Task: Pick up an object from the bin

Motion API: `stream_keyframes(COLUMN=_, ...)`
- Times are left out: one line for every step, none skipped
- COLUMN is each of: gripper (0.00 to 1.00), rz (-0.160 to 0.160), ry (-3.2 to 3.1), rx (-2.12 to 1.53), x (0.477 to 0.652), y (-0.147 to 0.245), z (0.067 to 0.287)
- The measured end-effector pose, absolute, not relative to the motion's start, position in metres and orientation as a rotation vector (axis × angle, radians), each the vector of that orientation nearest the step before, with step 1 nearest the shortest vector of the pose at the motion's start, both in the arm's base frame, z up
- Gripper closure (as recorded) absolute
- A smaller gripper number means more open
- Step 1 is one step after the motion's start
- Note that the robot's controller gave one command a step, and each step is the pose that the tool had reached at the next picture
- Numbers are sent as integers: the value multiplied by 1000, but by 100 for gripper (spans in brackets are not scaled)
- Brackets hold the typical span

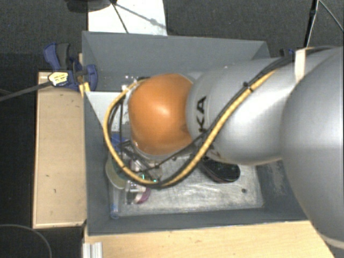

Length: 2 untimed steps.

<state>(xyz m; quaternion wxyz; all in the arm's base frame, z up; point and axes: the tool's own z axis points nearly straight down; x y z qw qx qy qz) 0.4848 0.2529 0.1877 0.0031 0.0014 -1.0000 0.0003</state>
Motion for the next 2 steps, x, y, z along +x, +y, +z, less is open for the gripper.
stream_keyframes(gripper=0, rz=-14, ry=-3160, rx=116, x=505, y=164, z=87)
stream_keyframes(gripper=0, rz=-5, ry=-3146, rx=146, x=527, y=190, z=127)
